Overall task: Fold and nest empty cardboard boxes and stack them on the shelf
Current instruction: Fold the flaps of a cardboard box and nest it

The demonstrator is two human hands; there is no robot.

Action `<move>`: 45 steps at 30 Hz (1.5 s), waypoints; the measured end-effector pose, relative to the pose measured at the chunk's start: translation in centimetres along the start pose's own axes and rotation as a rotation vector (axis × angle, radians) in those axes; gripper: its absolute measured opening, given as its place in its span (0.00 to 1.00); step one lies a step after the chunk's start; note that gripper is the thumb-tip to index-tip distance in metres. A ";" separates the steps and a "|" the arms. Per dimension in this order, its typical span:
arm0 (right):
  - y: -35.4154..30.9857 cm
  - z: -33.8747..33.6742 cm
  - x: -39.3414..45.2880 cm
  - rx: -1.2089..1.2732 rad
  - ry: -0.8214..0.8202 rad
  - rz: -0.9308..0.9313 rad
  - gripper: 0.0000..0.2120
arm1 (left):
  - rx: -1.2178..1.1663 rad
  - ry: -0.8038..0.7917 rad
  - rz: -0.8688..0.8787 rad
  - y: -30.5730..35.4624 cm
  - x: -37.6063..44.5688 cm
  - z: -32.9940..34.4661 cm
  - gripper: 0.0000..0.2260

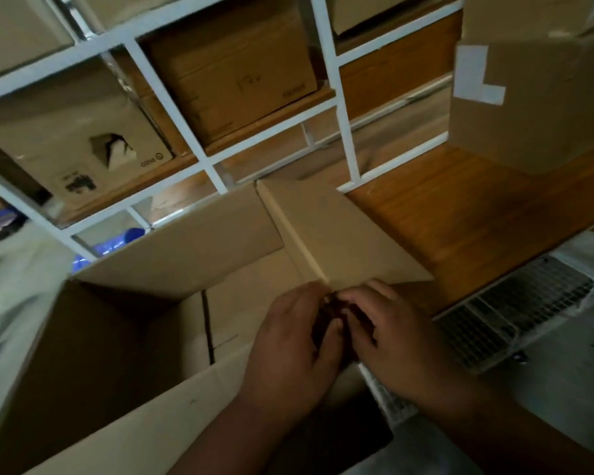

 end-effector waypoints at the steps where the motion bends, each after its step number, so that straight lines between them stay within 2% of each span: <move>1: -0.2 0.3 0.3 0.005 0.003 -0.012 0.16 | 0.032 0.012 -0.010 -0.3 -0.3 -0.6 0.20; 6: -2.6 0.9 -0.2 0.021 0.018 -0.053 0.10 | 0.071 0.014 0.069 -0.5 -2.5 -3.1 0.17; 11: -4.6 -0.8 -2.2 -0.019 0.062 -0.003 0.11 | -0.093 -0.023 0.167 0.2 -3.2 -3.7 0.18; 14: -4.5 -3.9 -4.6 -0.073 0.141 0.077 0.17 | -0.305 0.027 0.208 1.0 -3.6 -2.9 0.24; 17: -3.8 -8.3 -7.2 -0.237 0.162 0.187 0.23 | -0.449 0.040 0.271 2.8 -4.0 -0.8 0.32; 19: -3.9 -11.7 -8.9 -0.348 0.201 0.208 0.20 | -0.503 -0.014 0.299 4.5 -4.1 1.4 0.37; 20: -3.9 -13.5 -9.7 -0.401 0.225 0.219 0.22 | -0.520 -0.068 0.295 5.5 -4.2 2.7 0.41; 22: -3.7 -16.9 -11.2 -0.516 0.248 0.263 0.33 | -0.526 -0.208 0.295 7.8 -4.3 4.8 0.48; 24: -3.0 -20.3 -12.5 -0.606 0.241 0.344 0.40 | -0.527 -0.301 0.352 10.8 -3.9 6.1 0.50; 30: 2.8 -29.7 -13.4 -0.597 0.281 0.475 0.48 | -0.468 -0.393 0.410 20.9 0.4 10.5 0.48; 33: 7.8 -34.3 -12.4 -0.532 0.305 0.486 0.47 | -0.440 -0.440 0.383 26.2 3.1 14.7 0.47; 36: 13.1 -39.3 -10.5 -0.439 0.344 0.491 0.43 | -0.429 -0.427 0.375 31.8 6.4 19.0 0.44; 38: 16.1 -42.7 -8.8 -0.435 0.324 0.499 0.46 | -0.416 -0.378 0.414 35.9 8.6 21.3 0.40; 42: 19.4 -49.3 -3.9 -0.423 0.315 0.419 0.48 | -0.418 -0.254 0.475 42.8 13.5 24.0 0.40; 45: 21.6 -52.9 0.2 -0.382 0.348 0.367 0.47 | -0.434 -0.199 0.431 45.9 17.4 25.9 0.40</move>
Point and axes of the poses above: each hand's wrist, its own x-axis towards the middle knuckle, its own z-axis out of the palm, y = z × x, the point moved 4 cm from there along x, towards the middle knuckle, and after that the axes turned 14 degrees about y, right-handed, at the moved point
